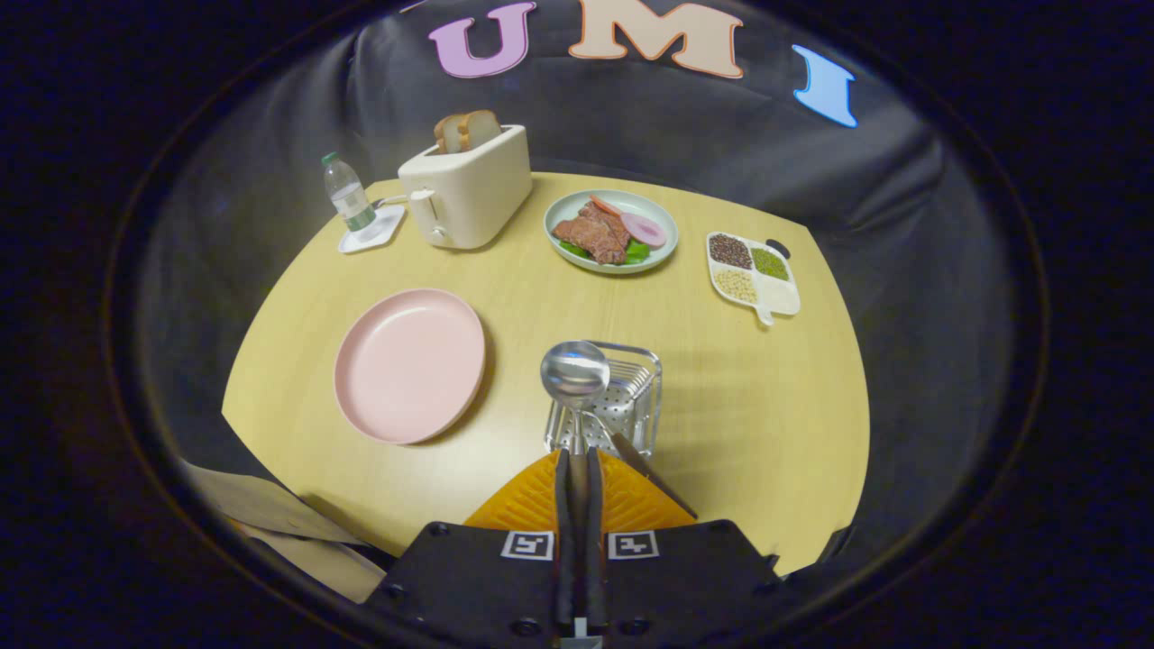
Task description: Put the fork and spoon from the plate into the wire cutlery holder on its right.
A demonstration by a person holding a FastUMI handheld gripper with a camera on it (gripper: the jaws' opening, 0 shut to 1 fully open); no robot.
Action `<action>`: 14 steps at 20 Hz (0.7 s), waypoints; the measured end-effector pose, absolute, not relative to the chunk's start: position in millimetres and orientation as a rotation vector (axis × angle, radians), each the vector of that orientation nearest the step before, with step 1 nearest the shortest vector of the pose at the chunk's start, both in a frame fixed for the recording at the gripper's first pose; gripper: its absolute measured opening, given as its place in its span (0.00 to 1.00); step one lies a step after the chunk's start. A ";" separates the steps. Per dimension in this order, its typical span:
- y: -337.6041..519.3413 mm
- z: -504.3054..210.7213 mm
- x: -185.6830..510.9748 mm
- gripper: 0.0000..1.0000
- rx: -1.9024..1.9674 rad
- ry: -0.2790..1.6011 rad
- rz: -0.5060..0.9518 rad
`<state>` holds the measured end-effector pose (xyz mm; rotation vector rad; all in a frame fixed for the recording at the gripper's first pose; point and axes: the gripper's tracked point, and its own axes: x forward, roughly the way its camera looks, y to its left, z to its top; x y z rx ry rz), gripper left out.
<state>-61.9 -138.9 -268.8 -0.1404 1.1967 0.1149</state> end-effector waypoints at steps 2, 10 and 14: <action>-145.7 -271.3 -64.4 0.08 -0.140 1.219 0.106; -144.2 -256.4 -49.0 0.30 -0.039 1.122 0.100; -130.5 -223.8 -42.9 0.74 0.011 0.981 0.107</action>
